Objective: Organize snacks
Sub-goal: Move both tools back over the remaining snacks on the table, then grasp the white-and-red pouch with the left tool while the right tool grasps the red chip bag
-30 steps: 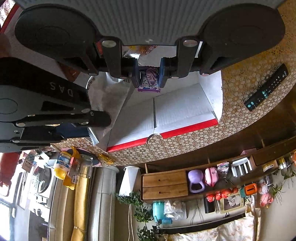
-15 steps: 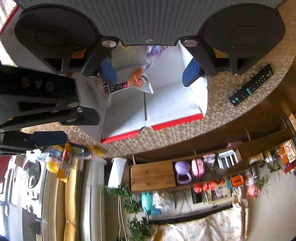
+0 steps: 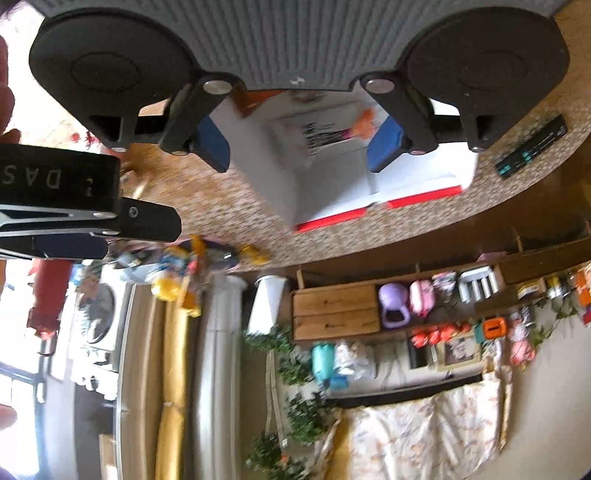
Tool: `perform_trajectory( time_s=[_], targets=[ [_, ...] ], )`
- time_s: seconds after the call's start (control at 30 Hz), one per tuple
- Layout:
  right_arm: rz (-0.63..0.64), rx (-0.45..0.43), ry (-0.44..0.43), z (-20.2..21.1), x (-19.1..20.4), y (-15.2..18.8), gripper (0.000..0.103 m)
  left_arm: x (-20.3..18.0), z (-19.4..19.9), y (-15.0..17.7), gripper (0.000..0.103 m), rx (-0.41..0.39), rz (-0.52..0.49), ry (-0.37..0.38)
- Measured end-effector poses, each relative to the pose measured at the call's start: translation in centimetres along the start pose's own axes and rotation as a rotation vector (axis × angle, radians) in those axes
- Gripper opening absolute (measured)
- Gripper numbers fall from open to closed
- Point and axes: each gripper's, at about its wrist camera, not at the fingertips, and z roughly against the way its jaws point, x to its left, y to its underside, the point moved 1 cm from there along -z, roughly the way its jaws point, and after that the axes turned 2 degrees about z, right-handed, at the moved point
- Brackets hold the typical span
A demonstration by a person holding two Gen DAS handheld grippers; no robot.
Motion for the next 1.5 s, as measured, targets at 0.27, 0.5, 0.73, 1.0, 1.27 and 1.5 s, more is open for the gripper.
perform_trajectory(
  time_s=[0.27,0.5,0.73,1.0,1.27,1.5],
  targets=[
    [-0.085,-0.045,0.089,3.5,-6.4,1.5,0.091,-7.8,-1.6,-0.3,0.084,0.014,-0.059,0.111],
    [-0.134,-0.038,0.206,5.3,-12.0,3.4,0.093,-13.9,-3.0,0.5,0.084,0.048,-0.130,0.188],
    [-0.173,-0.028,0.278,6.1,-16.4,5.1,0.099,-17.5,-4.3,1.0,0.084,0.073,-0.159,0.213],
    [-0.210,-0.012,0.294,6.3,-19.3,6.8,0.102,-20.1,-6.1,1.6,0.089,0.088,-0.180,0.219],
    [-0.270,0.027,0.300,5.7,-21.8,7.7,0.103,-22.7,-9.2,3.0,0.091,0.129,-0.188,0.222],
    [-0.278,-0.020,0.289,5.4,-23.2,8.3,0.103,-24.3,-12.0,4.4,0.091,0.147,-0.175,0.202]
  ],
)
